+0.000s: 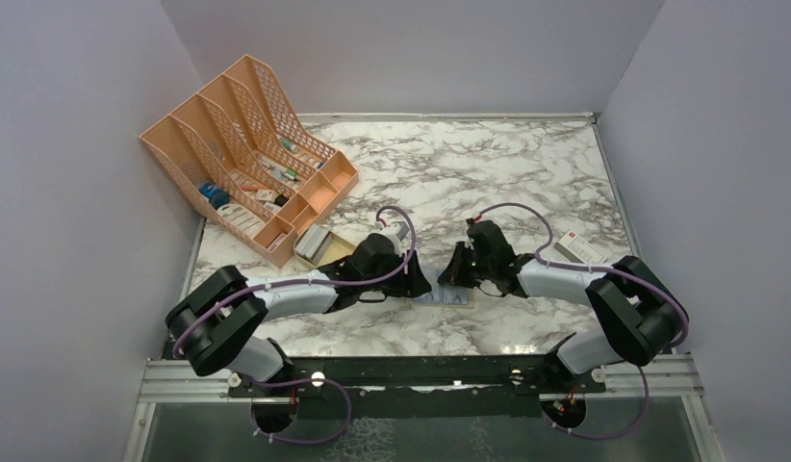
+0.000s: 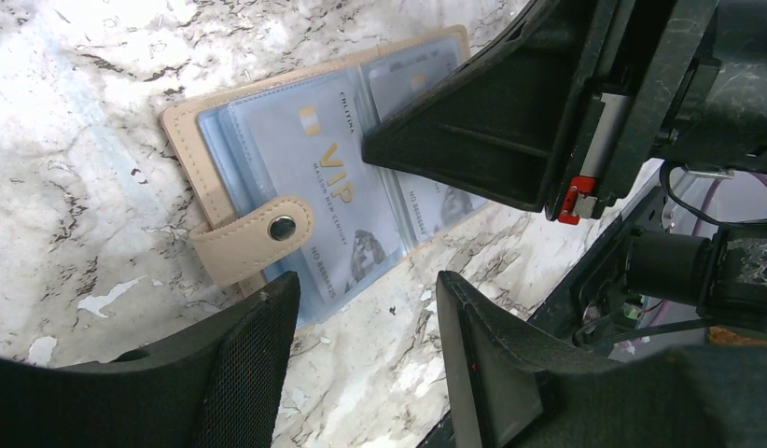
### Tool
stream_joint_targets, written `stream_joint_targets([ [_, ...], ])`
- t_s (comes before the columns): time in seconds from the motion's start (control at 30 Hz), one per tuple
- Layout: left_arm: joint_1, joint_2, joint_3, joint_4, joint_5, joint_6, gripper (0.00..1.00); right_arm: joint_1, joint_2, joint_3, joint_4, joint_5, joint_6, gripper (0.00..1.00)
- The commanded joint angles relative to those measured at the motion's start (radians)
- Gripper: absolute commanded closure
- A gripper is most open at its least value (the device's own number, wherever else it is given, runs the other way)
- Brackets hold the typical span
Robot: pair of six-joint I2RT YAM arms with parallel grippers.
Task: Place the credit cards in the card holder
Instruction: Insert the credit card into the card holder.
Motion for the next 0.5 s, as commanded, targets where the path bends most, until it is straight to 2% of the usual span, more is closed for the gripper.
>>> stream_joint_targets([
  [0.0,0.002,-0.021,0.008,0.006,-0.017,-0.013,0.42,0.007,0.048,-0.044,-0.067,0.051,-0.016,0.99],
  [0.47,0.002,0.046,0.015,0.035,-0.003,-0.013,0.42,0.006,0.048,-0.044,-0.067,0.053,-0.016,0.99],
])
